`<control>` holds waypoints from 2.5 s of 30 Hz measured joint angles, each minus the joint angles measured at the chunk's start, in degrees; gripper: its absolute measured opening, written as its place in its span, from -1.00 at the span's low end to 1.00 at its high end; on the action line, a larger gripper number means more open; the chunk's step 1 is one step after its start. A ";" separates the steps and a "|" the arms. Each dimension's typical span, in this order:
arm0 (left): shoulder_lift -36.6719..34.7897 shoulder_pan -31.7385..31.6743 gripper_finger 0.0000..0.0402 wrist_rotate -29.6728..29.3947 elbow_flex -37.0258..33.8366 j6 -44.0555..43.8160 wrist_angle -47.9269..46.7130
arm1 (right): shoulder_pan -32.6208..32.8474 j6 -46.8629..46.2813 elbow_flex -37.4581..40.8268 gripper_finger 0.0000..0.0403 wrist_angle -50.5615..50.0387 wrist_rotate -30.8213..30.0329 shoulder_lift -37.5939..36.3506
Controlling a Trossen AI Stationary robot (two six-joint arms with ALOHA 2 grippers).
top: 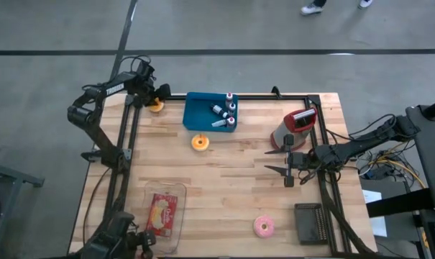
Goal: Pick & Place Food Item
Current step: Put the top yellow black donut into the black bin
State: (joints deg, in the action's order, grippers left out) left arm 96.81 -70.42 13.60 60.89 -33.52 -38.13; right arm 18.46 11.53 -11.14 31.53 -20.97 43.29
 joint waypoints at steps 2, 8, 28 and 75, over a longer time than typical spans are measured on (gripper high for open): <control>1.31 -0.50 -0.08 1.80 1.19 -0.64 -2.17 | 0.02 0.00 0.00 0.08 0.02 0.01 -0.01; 5.27 -1.19 -0.08 3.29 6.02 -2.72 -9.41 | 0.00 0.00 0.00 0.08 0.02 0.02 0.00; 3.75 -1.45 -0.08 -8.93 8.50 -2.69 -10.40 | 0.00 0.00 0.00 0.08 0.02 0.02 0.00; 6.09 3.81 -0.08 -11.84 5.39 4.61 -1.93 | 0.00 0.00 0.02 0.08 0.02 0.00 0.00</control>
State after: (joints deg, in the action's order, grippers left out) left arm 102.90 -66.61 1.76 66.28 -28.91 -40.06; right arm 18.46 11.53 -11.11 31.55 -20.97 43.29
